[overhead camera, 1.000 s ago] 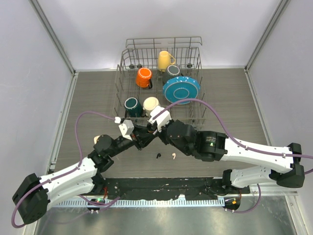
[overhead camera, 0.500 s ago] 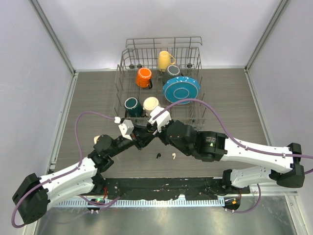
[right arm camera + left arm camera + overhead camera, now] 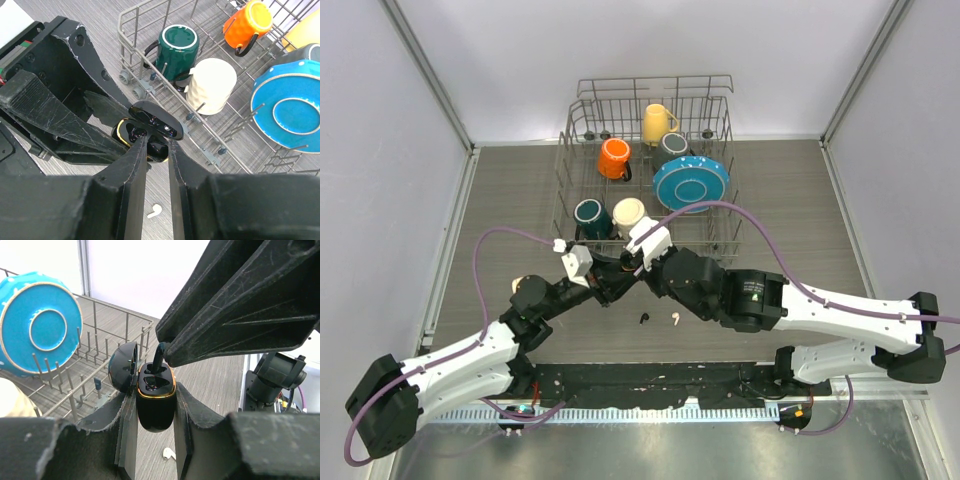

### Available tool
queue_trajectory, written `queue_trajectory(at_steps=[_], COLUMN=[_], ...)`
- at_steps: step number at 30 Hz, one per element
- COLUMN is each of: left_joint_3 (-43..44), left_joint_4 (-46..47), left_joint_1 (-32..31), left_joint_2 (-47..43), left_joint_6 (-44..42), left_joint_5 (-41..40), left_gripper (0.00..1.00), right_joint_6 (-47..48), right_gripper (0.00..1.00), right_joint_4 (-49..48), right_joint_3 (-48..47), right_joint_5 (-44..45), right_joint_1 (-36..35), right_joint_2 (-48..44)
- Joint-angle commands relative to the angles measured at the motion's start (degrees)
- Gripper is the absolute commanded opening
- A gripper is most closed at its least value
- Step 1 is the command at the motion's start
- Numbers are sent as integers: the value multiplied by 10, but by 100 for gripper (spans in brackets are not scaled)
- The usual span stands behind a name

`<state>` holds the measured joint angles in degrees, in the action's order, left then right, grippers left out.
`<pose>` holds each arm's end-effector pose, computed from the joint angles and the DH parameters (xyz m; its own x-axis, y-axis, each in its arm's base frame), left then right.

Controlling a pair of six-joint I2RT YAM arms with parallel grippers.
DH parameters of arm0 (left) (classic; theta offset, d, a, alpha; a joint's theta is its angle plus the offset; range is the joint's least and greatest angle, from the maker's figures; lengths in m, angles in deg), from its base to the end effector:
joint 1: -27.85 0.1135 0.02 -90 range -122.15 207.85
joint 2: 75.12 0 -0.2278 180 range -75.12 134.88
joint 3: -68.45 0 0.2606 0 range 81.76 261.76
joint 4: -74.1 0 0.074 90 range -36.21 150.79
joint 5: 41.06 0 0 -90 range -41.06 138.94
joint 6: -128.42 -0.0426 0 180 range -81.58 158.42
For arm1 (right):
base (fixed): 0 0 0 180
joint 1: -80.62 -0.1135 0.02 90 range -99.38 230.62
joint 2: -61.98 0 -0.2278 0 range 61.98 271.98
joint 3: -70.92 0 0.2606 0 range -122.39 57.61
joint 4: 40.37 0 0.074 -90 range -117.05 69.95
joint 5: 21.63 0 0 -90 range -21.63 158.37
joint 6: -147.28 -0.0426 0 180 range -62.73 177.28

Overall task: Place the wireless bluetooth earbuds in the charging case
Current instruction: Place the earbud in the charging case.

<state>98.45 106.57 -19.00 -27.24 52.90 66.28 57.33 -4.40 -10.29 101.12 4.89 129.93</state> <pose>0.1454 -0.1737 0.2313 -0.0566 -0.2886 -0.9558 0.9084 0.3824 -0.1693 0.0937 0.2748 0.3420 -0.0946 -0.3748 -0.9223 -0.6922 0.6906 -0.2097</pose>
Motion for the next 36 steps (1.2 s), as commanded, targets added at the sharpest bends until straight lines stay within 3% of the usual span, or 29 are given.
queue_trajectory(at_steps=[1, 27, 36], left_joint_3=[6, -6, -7], left_joint_4=[80, 69, 69], left_joint_1=[0, 0, 1], left_joint_2=[-17, -47, -48], left_joint_6=[-9, -43, -42], left_joint_5=[41, 66, 67], left_gripper=[0, 0, 0], right_joint_6=[17, 43, 55], right_gripper=[1, 1, 1], right_joint_4=[23, 65, 2], right_joint_3=[-21, -57, -29], right_joint_5=[-1, -12, 35], right_joint_1=[7, 15, 15], right_joint_2=[-10, 9, -3])
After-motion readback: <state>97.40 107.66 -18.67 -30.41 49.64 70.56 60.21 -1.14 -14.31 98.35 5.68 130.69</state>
